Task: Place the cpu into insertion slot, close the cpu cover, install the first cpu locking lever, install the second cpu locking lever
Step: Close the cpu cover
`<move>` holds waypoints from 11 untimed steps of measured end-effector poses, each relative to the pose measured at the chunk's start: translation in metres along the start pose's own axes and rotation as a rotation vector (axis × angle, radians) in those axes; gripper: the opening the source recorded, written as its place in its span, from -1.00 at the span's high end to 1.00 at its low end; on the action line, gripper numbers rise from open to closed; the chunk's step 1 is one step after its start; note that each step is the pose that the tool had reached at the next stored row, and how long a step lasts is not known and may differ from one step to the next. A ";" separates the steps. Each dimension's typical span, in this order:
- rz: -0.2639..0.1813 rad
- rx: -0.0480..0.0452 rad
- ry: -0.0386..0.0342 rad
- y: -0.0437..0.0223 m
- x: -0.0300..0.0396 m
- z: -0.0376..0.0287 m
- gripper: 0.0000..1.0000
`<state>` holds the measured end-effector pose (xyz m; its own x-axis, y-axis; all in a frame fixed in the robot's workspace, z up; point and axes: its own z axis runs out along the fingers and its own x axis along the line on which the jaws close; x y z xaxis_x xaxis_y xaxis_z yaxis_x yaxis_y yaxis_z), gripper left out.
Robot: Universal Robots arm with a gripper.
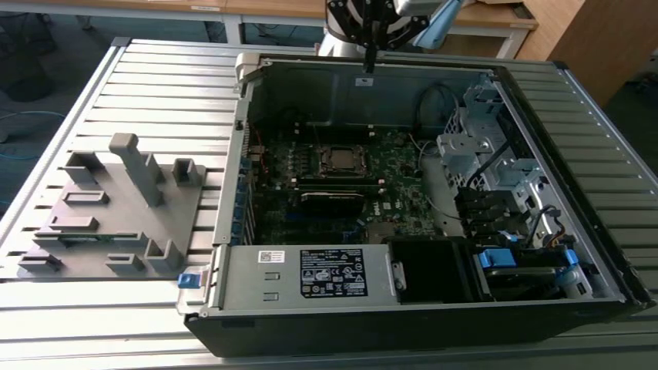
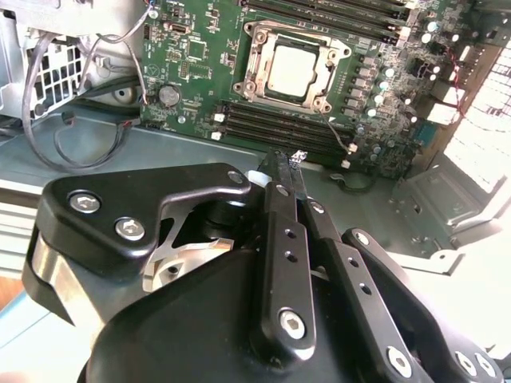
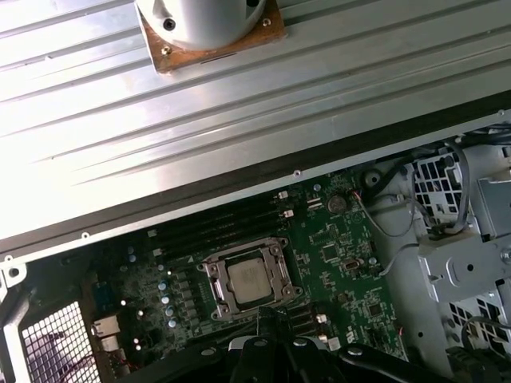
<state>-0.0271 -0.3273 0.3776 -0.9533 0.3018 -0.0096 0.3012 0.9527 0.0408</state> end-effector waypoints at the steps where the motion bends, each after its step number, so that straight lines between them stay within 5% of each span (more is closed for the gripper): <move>1: 0.000 0.0000 0.0000 0.0000 0.0000 0.0002 0.80; 11: 0.000 0.0000 0.0000 -0.0001 0.0000 0.0025 0.80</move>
<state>-0.0271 -0.3273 0.3751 -0.9533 0.3018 -0.0096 0.3012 0.9527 0.0408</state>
